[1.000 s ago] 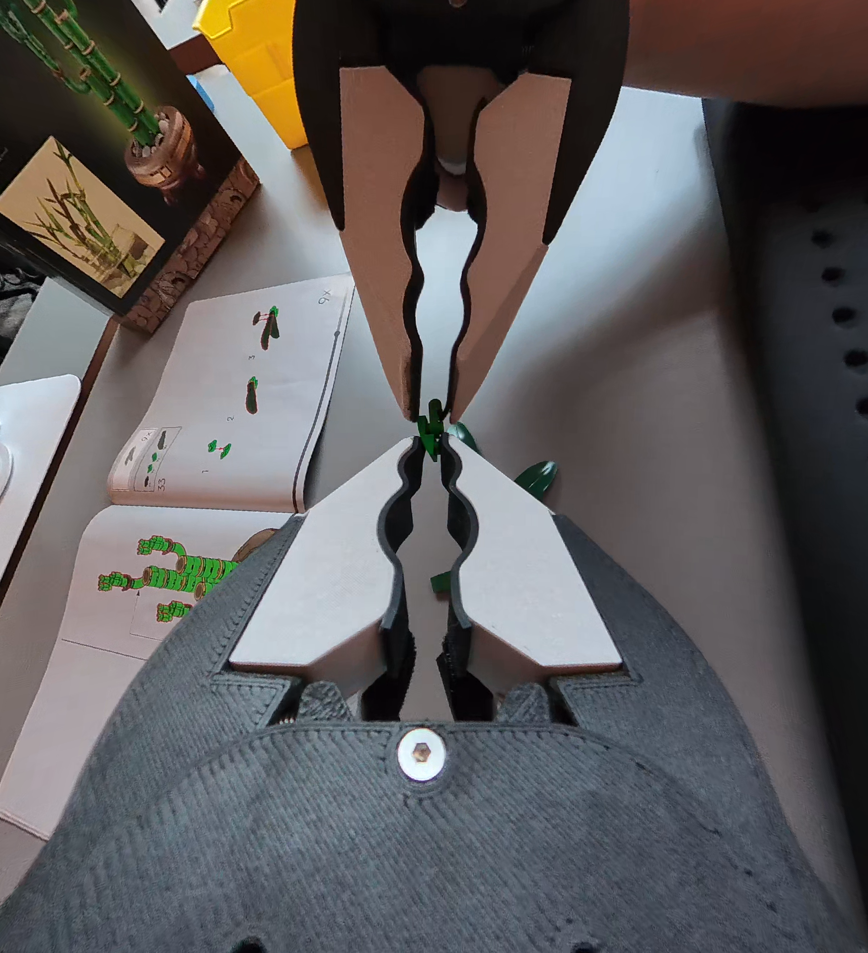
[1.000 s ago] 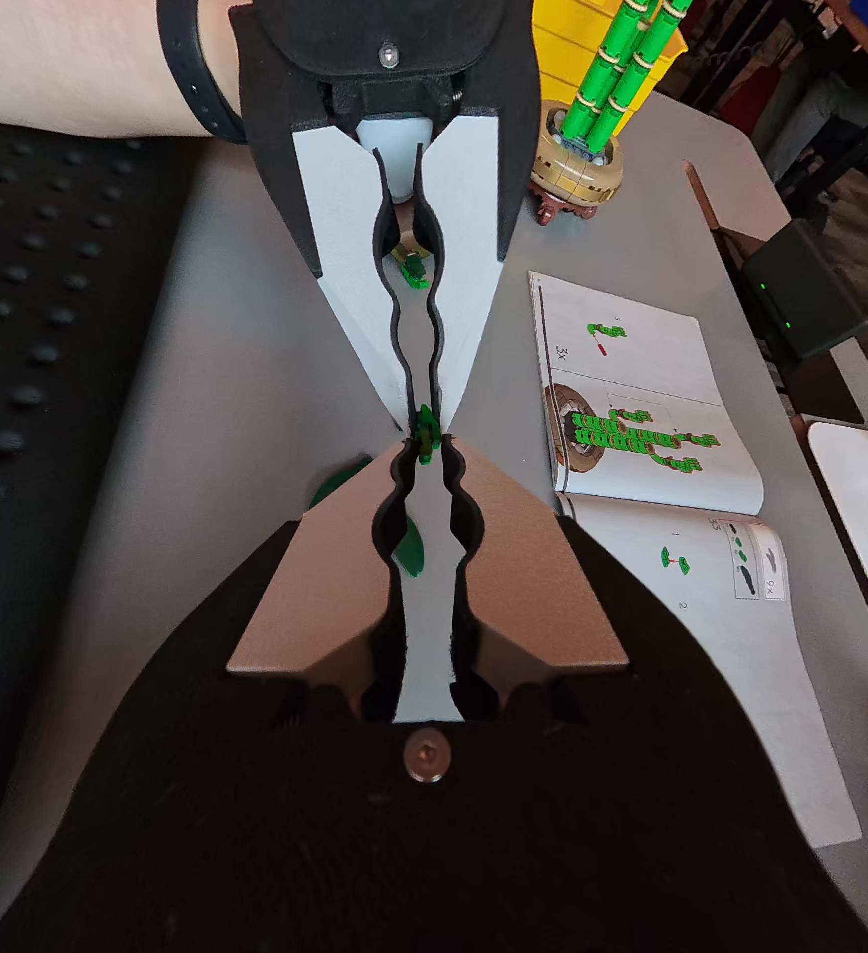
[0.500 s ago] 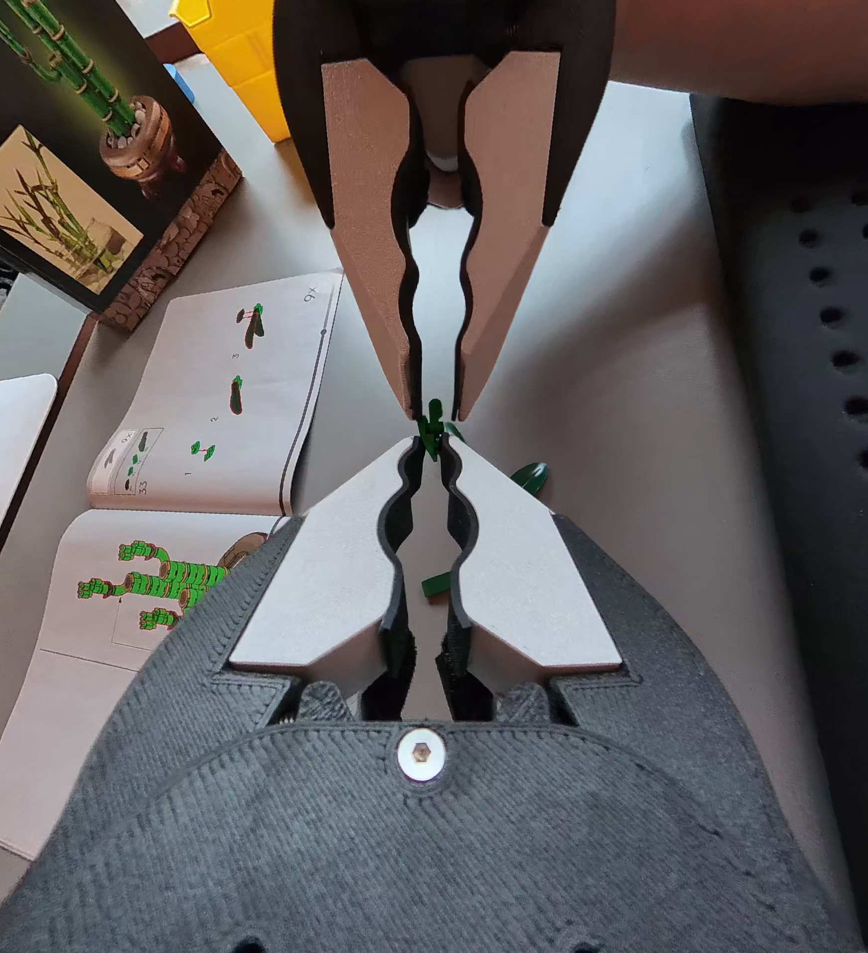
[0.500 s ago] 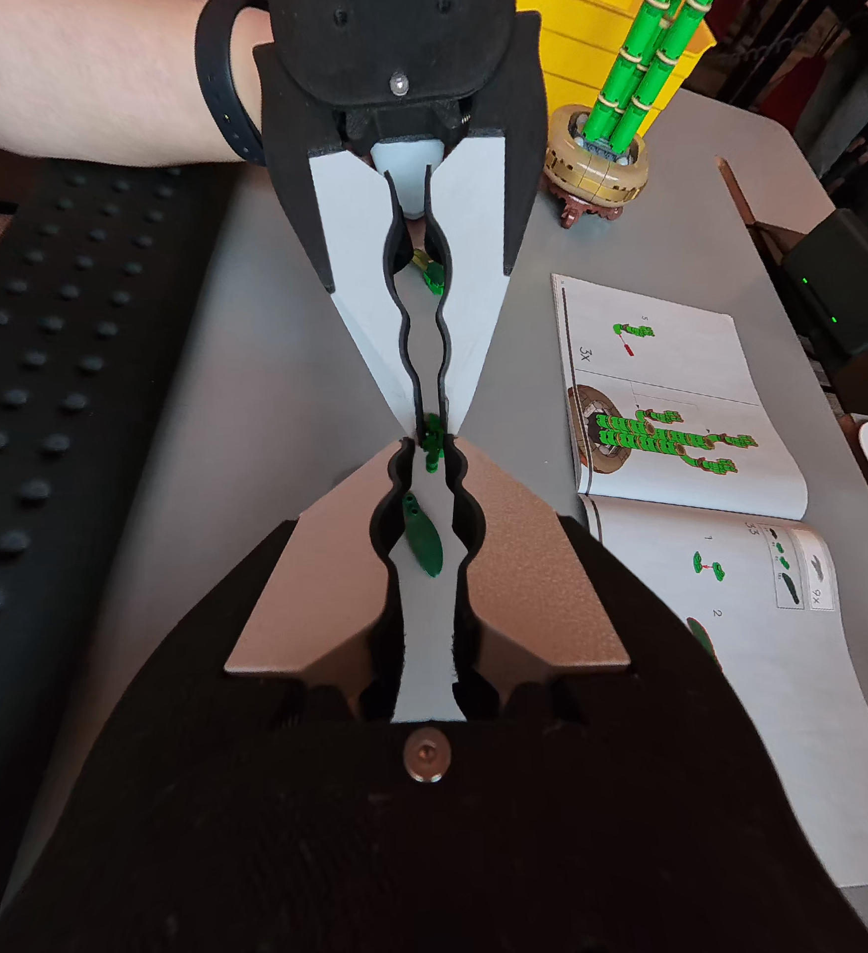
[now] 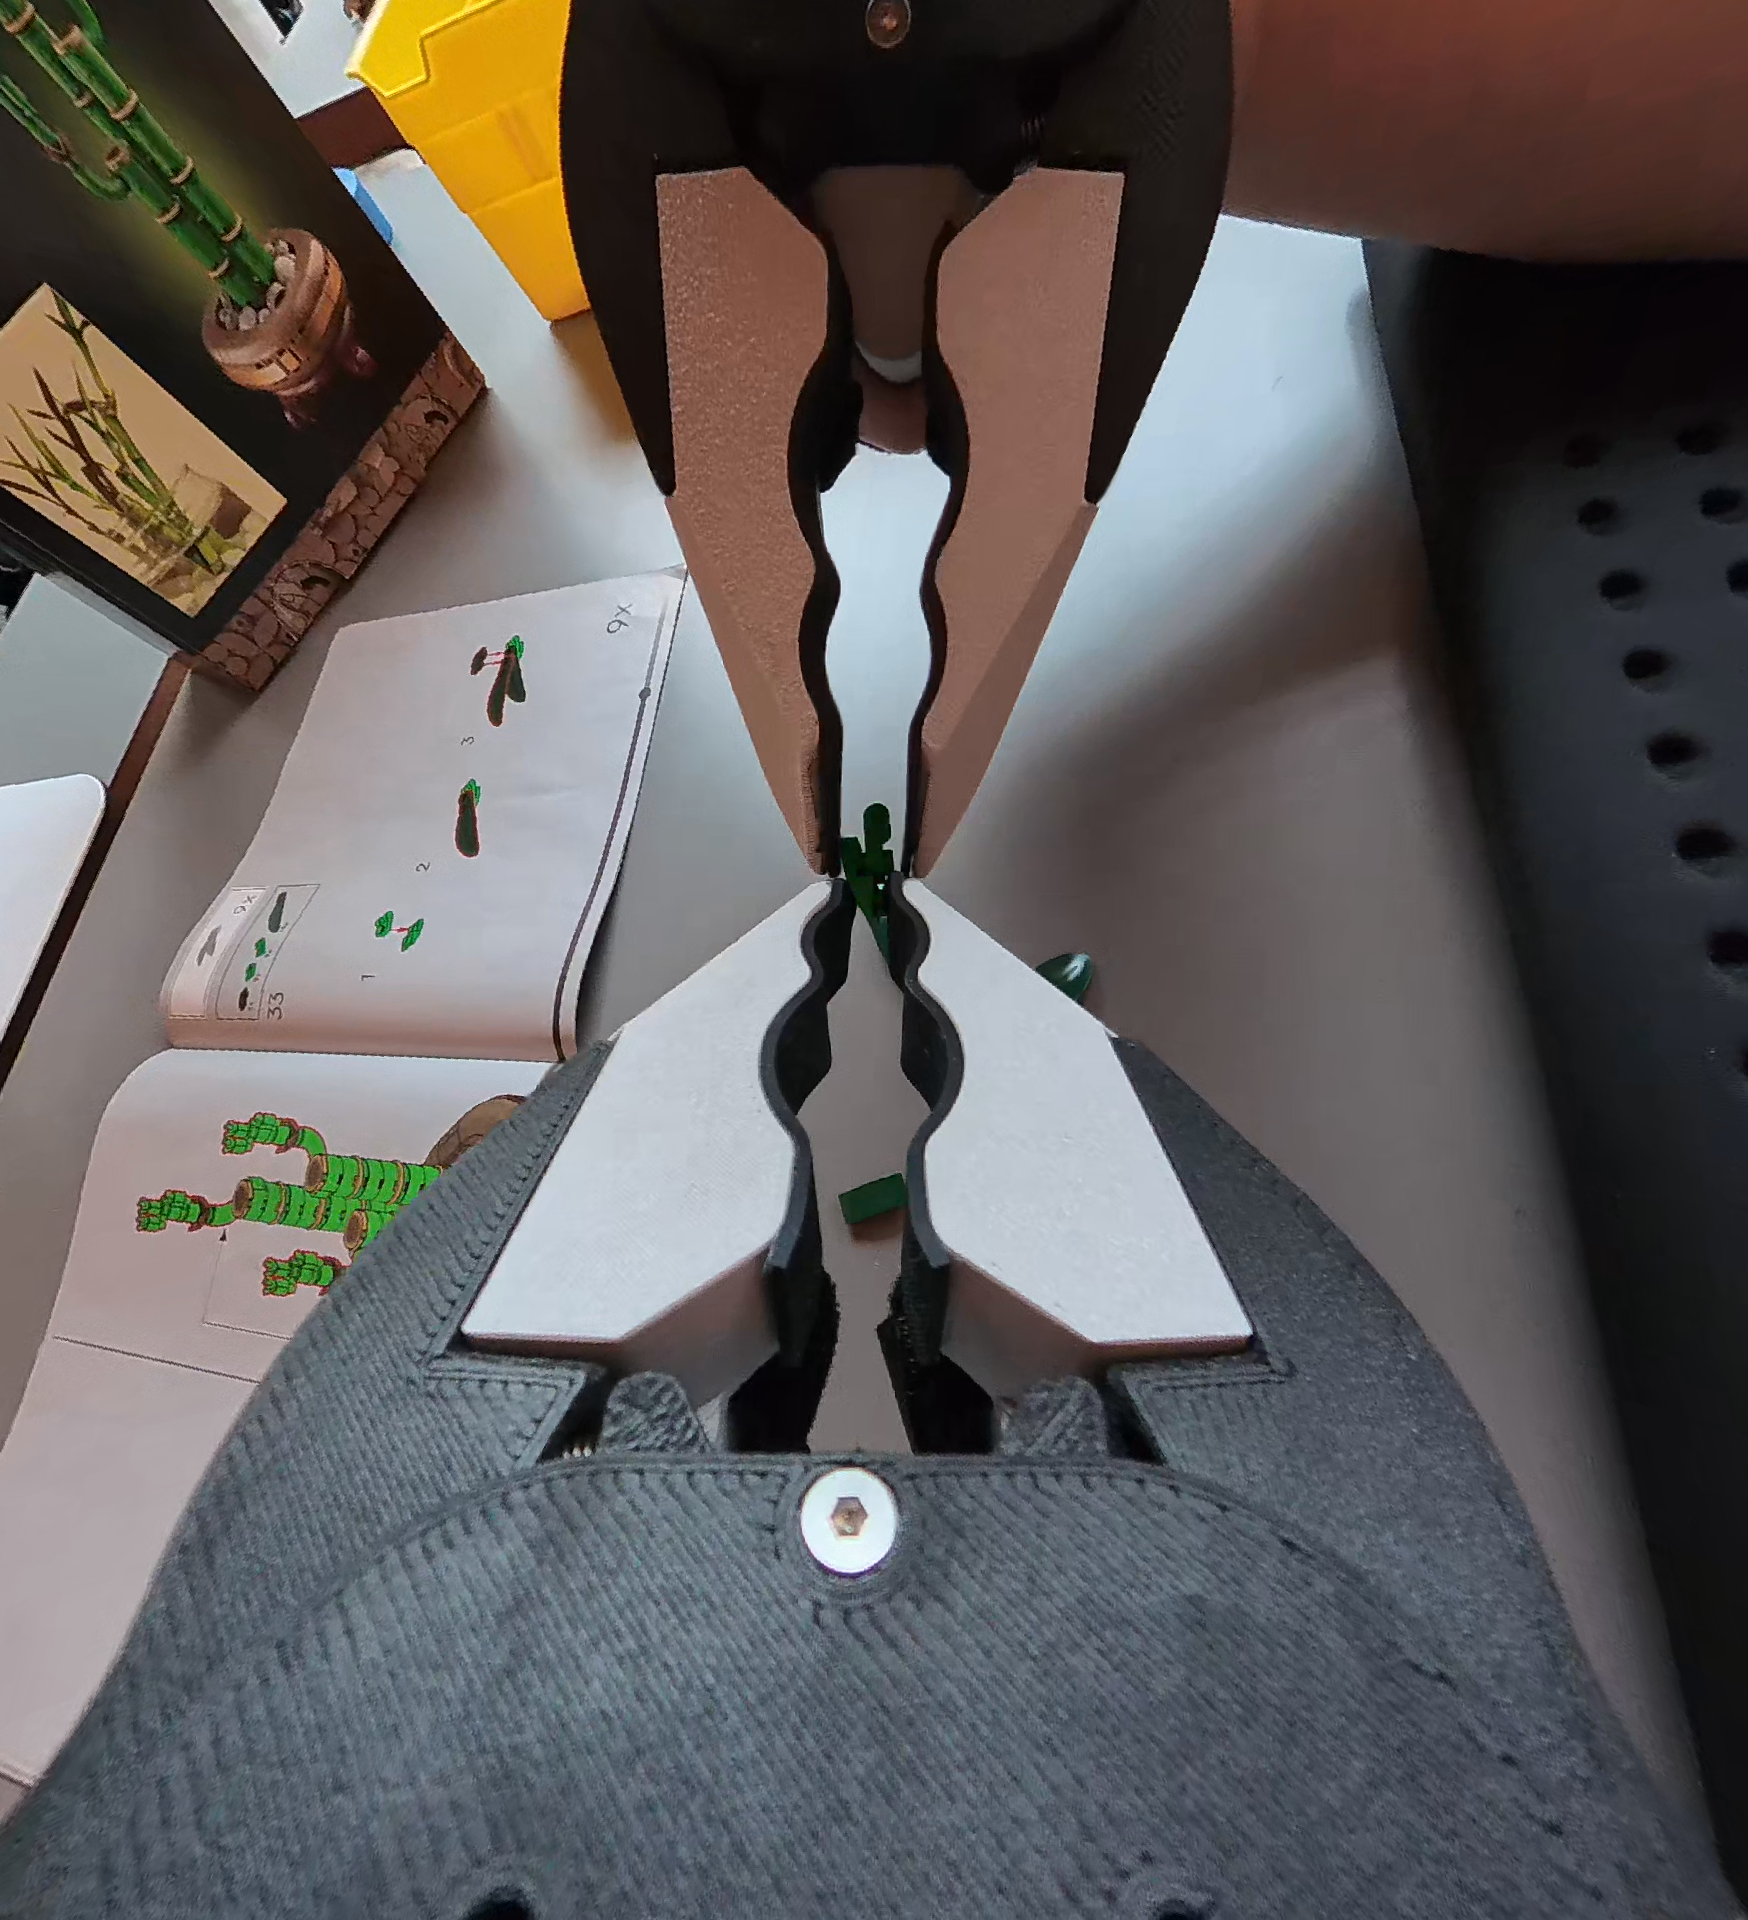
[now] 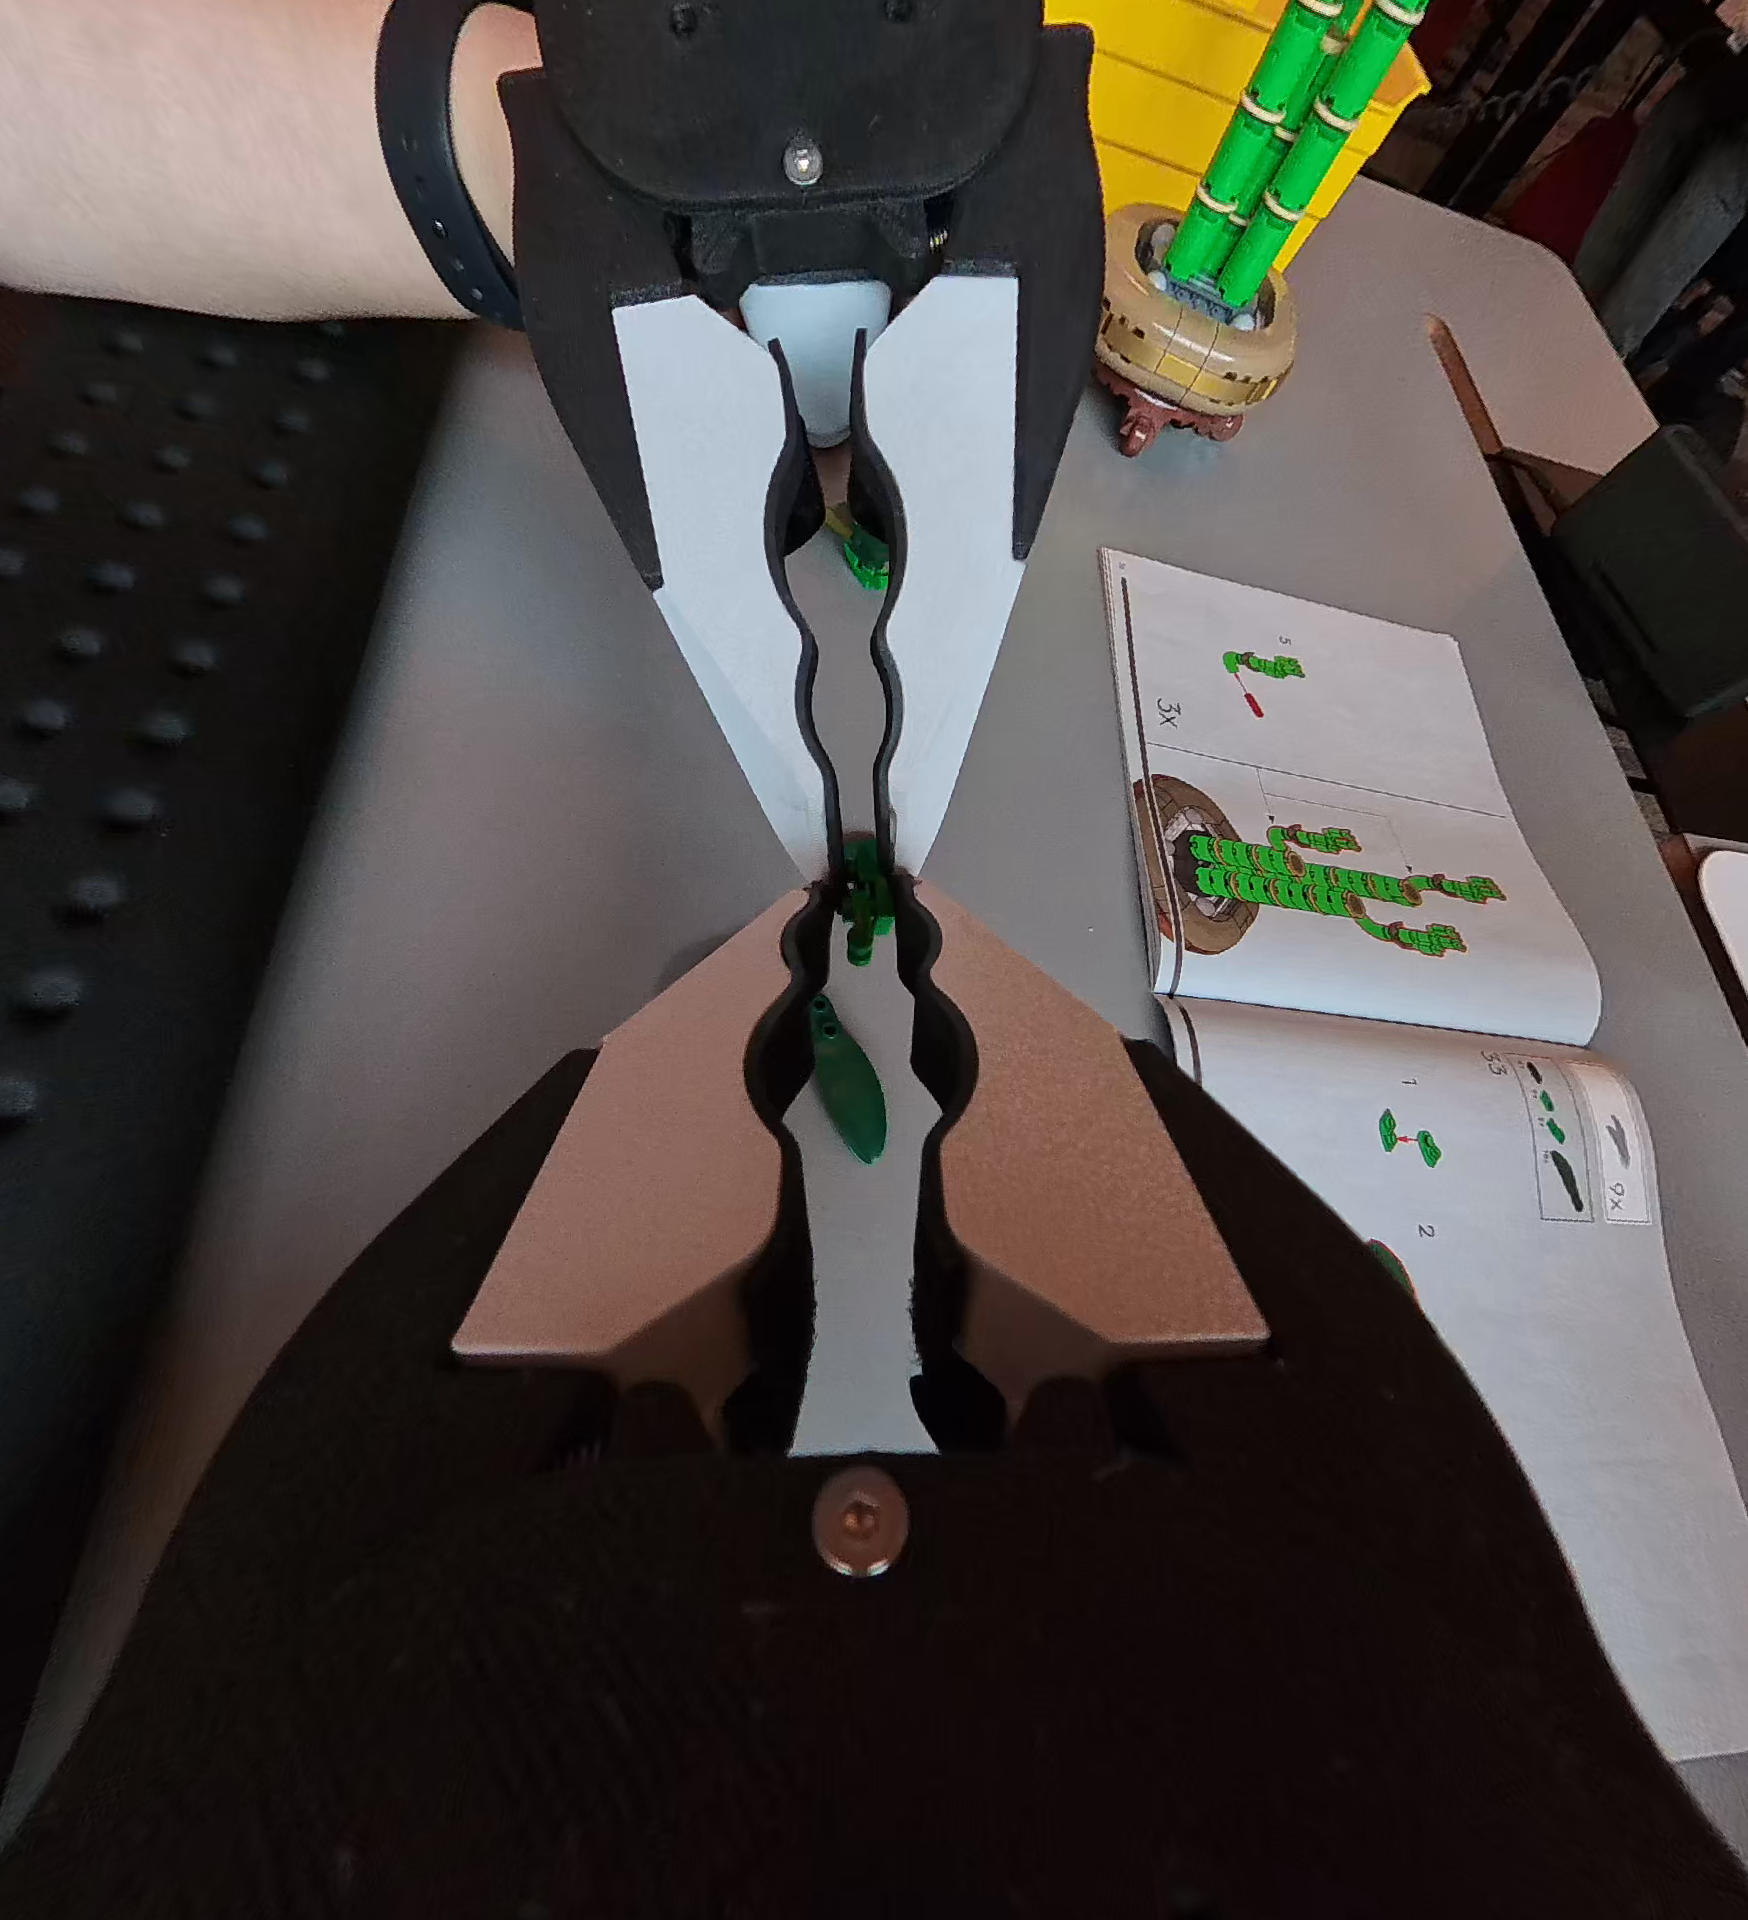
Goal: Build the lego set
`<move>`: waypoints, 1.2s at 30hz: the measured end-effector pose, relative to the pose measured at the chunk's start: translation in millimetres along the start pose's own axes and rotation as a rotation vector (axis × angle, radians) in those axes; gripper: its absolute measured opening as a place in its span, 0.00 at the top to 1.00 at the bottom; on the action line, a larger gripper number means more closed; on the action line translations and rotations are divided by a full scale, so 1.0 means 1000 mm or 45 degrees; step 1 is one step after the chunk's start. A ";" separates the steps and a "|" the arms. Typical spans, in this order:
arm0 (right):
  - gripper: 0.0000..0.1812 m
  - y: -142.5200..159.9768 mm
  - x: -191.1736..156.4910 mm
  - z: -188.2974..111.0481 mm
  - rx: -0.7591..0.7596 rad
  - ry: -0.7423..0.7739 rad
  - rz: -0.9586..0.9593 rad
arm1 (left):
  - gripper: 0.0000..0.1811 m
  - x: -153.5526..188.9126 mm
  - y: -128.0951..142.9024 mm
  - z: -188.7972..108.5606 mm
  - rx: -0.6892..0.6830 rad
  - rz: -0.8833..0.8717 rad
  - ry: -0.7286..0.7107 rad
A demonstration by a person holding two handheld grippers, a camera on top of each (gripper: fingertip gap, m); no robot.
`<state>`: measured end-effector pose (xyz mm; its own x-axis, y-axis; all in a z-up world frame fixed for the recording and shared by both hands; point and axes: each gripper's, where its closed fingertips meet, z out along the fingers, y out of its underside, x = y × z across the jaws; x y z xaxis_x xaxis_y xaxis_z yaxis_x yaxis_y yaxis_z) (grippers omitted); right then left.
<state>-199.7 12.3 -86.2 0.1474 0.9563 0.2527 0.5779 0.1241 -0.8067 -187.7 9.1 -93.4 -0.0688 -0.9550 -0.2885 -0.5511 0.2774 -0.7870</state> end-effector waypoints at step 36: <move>0.95 0.020 -0.004 0.002 -0.188 0.010 -0.067 | 0.97 0.005 0.005 0.008 -0.048 0.060 0.007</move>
<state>-190.4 11.6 -104.8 0.1200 0.9473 0.2970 0.6965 0.1328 -0.7052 -184.4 6.9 -103.1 -0.0997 -0.9415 -0.3219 -0.5782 0.3181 -0.7513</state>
